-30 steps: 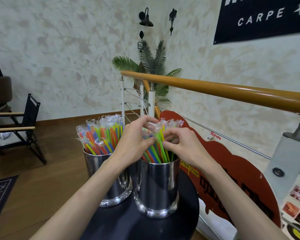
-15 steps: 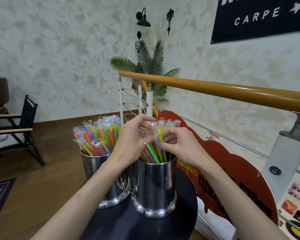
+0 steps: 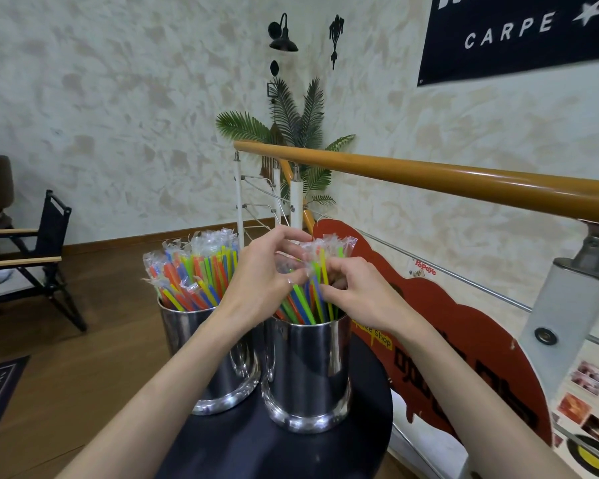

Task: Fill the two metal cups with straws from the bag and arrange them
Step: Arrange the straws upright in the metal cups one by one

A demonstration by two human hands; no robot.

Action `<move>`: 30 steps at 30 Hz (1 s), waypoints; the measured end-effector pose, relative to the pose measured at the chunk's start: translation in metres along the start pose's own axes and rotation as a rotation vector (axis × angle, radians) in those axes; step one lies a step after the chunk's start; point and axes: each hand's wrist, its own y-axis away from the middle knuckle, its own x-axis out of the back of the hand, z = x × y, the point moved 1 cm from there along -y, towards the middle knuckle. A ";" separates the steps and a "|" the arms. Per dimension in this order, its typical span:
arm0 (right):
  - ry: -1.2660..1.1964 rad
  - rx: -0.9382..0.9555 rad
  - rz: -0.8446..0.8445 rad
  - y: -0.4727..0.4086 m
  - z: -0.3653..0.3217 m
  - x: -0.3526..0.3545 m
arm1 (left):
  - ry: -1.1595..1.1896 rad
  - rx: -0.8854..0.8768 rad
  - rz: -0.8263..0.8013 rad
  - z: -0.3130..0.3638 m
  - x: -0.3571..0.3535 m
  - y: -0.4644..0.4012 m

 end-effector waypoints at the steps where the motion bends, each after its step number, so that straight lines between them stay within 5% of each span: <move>1: -0.001 -0.001 -0.005 0.000 0.000 0.000 | -0.009 -0.006 0.000 0.000 0.000 0.000; 21: 0.062 0.051 0.009 -0.002 0.000 0.004 | -0.157 -0.112 -0.045 0.005 0.007 -0.003; 30: 0.098 0.063 0.164 -0.005 -0.018 0.030 | -0.180 -0.209 0.129 0.019 0.010 0.000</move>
